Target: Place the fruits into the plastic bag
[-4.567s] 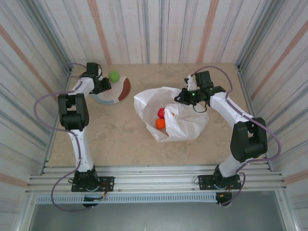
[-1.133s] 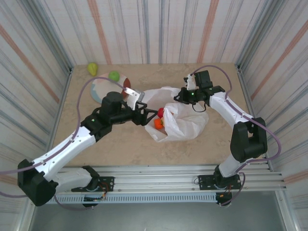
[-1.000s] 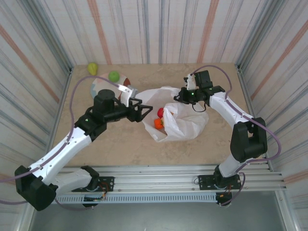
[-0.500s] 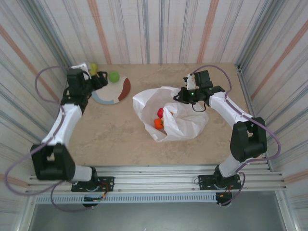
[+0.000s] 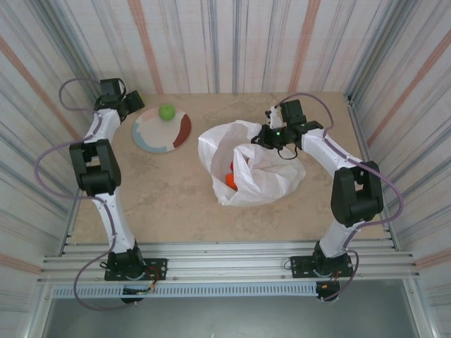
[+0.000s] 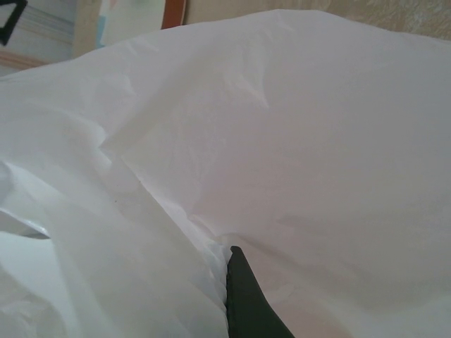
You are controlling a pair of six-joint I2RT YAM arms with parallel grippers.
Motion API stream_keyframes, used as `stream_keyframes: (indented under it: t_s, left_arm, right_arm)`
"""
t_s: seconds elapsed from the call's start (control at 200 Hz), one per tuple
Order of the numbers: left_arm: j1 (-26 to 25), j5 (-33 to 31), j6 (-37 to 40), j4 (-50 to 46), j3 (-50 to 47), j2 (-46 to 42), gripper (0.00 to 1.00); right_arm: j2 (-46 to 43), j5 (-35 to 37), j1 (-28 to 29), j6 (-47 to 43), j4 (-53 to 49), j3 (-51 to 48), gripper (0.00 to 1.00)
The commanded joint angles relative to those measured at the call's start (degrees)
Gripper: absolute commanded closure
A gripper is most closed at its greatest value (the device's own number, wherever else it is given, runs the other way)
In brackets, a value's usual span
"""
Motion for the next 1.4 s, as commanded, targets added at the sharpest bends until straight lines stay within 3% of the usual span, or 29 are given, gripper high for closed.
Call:
stream_keyframes:
  t_s: [0.0,0.276,0.481,0.671,1.052,1.393]
  left_arm:
    - [0.4,-3.6,7.5,-11.2,10.7,7.1,0.11]
    - [0.4,-3.2,18.4,-20.3,32.8,23.3,0.13]
    - [0.5,-0.3,22.6,-17.4,38.7,28.7,0.17]
    - [0.5,-2.8,24.4,-15.1,44.9,33.7,0.2]
    - [0.7,-3.7,29.0,-9.2,45.1,34.9,0.28]
    - [1.8,0.0,32.6,-6.0,46.1,35.9,0.28]
  right_arm:
    - [1.2,-0.4,0.3,0.8,-1.3,2.3,1.0]
    - [2.1,-0.1,0.3,0.7,-1.2,2.5,1.0]
    - [2.1,0.2,0.5,0.6,-1.5,2.2,1.0]
    - [1.8,0.8,0.4,0.4,-2.0,2.2,1.0]
    - [3.4,0.9,0.5,0.7,-1.6,2.9,1.0]
    - [4.3,1.1,0.6,0.4,-2.6,4.6,1.0]
